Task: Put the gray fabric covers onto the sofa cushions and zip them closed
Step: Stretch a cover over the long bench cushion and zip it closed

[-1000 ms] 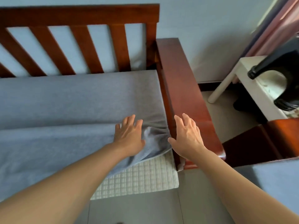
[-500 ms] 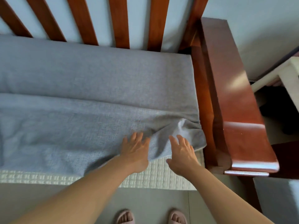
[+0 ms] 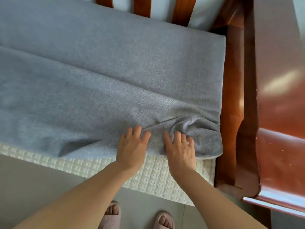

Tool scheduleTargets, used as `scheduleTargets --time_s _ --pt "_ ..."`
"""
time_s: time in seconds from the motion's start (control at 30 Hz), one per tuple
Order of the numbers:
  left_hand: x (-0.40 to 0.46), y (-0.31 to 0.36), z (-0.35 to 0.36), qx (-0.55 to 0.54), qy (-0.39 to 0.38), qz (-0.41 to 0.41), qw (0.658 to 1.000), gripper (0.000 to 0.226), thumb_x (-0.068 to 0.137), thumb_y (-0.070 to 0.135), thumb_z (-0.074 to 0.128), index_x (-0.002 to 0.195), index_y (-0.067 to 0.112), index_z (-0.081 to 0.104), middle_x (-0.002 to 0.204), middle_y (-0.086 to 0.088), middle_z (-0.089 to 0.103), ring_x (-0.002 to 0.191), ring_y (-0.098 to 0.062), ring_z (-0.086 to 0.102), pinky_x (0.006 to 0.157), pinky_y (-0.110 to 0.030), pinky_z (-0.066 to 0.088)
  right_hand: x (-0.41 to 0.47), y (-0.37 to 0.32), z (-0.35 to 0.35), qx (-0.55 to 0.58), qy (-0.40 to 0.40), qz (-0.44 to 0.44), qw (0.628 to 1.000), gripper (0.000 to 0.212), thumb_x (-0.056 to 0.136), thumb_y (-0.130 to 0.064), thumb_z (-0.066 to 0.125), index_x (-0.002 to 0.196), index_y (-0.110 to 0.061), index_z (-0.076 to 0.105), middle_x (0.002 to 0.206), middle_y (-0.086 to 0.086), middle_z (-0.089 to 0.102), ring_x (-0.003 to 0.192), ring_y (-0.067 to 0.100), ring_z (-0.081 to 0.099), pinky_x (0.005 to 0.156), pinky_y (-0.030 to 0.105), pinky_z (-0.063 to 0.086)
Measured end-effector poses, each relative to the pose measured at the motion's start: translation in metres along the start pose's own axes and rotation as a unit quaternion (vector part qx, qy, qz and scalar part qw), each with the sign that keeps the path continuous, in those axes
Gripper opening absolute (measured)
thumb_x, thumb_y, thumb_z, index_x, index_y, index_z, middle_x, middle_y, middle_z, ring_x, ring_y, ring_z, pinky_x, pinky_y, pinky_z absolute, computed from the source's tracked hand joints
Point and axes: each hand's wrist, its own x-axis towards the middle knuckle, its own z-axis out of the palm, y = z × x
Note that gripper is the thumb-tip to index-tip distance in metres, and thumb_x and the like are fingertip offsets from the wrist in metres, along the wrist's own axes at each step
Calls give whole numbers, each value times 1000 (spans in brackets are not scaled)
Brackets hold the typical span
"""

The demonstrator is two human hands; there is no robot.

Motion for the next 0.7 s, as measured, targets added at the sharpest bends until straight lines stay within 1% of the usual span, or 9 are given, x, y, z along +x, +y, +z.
scheduleTargets --time_s 0.03,0.07,0.1,0.17,0.23,0.33,0.4,0.53,0.7 --pt "1 2 -3 -11 24 -1 1000 45 60 -5 76 98 14 63 93 -6 55 77 -25 55 61 -34 46 3 6 2 1 34 -18 999 67 40 1 82 103 -6 61 82 14 53 73 30 55 71 44 49" --pt "2 5 -7 -16 37 -4 999 37 63 -7 74 93 12 63 85 -5 55 72 -23 55 57 -33 45 5 12 3 4 55 -31 998 58 39 4 81 93 -5 62 74 13 53 64 29 54 63 41 50" --pt "1 9 -13 -20 27 -16 999 30 73 -5 68 97 12 62 87 -4 55 76 -23 55 61 -32 45 5 18 2 9 66 -39 997 52 39 7 80 86 -5 61 68 11 52 58 26 52 56 38 50" --pt "1 15 -20 -18 -3 -35 999 30 91 0 48 116 14 56 104 -3 55 97 -20 53 79 -31 44 0 24 3 29 68 -36 997 48 38 12 78 80 -5 60 59 7 50 48 22 48 44 32 45" --pt "-3 18 -21 -6 -24 -41 999 35 94 -1 39 122 14 52 112 -2 54 107 -20 50 88 -30 40 -18 24 10 45 67 -43 996 44 40 14 74 76 -6 58 56 6 48 45 22 46 41 31 44" --pt "-19 28 -25 3 -68 -23 997 36 90 -3 43 121 13 53 114 -3 54 109 -20 49 89 -30 38 -47 26 19 39 73 -79 993 25 55 12 59 67 -9 54 56 6 47 47 24 46 42 34 44" --pt "-29 34 -25 -4 -83 -24 996 37 87 -2 48 121 13 53 114 -3 53 109 -20 49 90 -30 38 -50 30 18 37 79 -89 992 21 58 10 51 63 -10 53 54 5 47 46 23 47 42 33 43" --pt "-26 34 -20 1 -101 -34 994 40 87 2 52 125 14 50 119 -4 48 113 -21 47 93 -32 37 -46 33 14 30 33 -60 997 32 43 12 63 65 -10 56 59 6 51 51 23 50 46 33 45" --pt "-34 39 -8 -5 -89 -11 996 52 80 16 67 123 18 38 124 -6 34 114 -24 39 90 -37 37 -63 27 20 -2 -35 -20 999 35 48 -6 67 79 -12 53 78 9 49 71 30 48 68 43 46"
